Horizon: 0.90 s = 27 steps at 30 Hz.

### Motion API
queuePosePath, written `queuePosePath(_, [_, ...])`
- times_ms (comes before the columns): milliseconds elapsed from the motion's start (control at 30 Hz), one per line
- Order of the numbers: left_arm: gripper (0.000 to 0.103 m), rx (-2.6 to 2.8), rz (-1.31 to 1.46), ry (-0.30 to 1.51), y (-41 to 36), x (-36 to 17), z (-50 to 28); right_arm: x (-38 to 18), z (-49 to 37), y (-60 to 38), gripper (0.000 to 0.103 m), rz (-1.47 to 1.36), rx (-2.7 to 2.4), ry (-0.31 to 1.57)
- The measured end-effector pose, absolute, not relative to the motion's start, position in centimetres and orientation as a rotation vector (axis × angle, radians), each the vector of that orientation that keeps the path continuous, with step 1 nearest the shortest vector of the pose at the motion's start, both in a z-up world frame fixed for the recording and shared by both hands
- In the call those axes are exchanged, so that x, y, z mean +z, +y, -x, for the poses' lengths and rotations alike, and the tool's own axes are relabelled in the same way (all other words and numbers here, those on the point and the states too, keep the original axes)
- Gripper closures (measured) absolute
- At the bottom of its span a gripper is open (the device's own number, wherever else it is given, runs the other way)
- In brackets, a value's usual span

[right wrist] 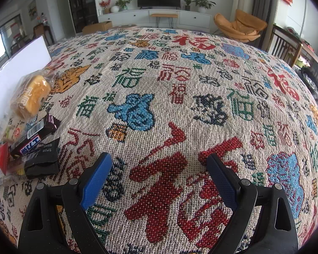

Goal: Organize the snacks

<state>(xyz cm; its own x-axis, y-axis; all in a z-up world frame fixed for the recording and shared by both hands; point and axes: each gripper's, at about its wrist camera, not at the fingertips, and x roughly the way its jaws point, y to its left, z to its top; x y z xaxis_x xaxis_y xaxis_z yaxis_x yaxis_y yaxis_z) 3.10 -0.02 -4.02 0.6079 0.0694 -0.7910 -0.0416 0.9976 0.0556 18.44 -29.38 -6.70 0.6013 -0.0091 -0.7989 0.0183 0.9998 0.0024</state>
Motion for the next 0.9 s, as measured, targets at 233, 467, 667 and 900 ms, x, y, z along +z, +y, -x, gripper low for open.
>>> queuePosePath(233, [0.000, 0.056, -0.018, 0.906, 0.09, -3.89, -3.06, -6.70, -18.44, -29.40, 0.010, -0.011, -0.016, 0.925])
queuePosePath(467, [0.000, 0.047, 0.001, 0.908, 0.56, -3.94, -2.97, -6.70, -18.44, -29.39, 0.010, -0.011, -0.016, 0.925])
queuePosePath(667, [0.000, 0.037, 0.014, 0.912, 0.65, -4.01, -3.11, -6.71, -18.44, -29.38, 0.010, -0.011, -0.016, 0.925])
queuePosePath(900, [0.000, 0.033, 0.027, 0.906, 0.83, -4.04, -3.04, -6.71, -18.44, -29.38, 0.010, -0.011, -0.016, 0.925])
